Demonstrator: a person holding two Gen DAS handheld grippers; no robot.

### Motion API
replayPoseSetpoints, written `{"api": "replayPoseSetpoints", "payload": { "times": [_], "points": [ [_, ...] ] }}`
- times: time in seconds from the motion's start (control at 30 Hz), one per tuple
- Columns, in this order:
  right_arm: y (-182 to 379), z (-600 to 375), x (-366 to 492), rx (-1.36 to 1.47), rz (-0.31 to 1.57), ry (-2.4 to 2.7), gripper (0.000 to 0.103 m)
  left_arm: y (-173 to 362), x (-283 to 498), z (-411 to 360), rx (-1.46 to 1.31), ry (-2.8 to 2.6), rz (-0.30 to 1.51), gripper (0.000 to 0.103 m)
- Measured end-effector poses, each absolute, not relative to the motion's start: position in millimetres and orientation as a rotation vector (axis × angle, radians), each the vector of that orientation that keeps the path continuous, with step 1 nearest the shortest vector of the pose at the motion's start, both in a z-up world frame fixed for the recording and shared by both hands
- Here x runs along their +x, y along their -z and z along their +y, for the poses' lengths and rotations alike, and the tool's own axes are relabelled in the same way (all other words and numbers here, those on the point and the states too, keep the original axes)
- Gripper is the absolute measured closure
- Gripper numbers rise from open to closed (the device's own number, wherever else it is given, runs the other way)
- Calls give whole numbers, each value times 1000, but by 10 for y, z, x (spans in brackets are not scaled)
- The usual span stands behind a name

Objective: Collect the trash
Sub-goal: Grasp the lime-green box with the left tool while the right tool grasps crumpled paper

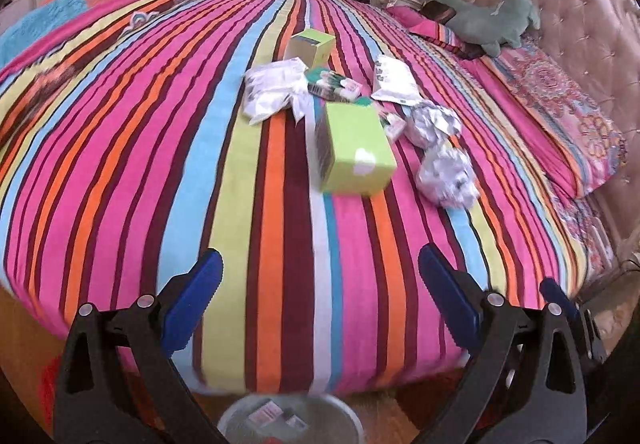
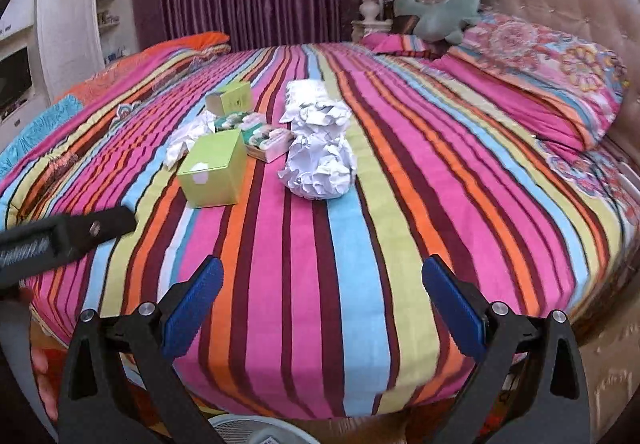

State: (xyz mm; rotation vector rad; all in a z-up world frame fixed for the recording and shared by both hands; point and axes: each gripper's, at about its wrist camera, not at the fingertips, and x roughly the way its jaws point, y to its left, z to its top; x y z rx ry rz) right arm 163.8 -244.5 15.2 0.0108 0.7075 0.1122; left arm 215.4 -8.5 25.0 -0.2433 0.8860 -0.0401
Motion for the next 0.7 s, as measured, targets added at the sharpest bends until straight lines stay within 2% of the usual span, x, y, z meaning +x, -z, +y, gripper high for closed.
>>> {"api": "replayPoseSetpoints", "payload": {
  "times": [0.27,0.7],
  "points": [
    [-35,-2410,2087,-23,752,-137,8,-98,2903,-280,-164,4,950,8],
    [100,-2382,2636,-54,806,-174,8,42,3561,-485,-145,36,1013,8]
  ]
}}
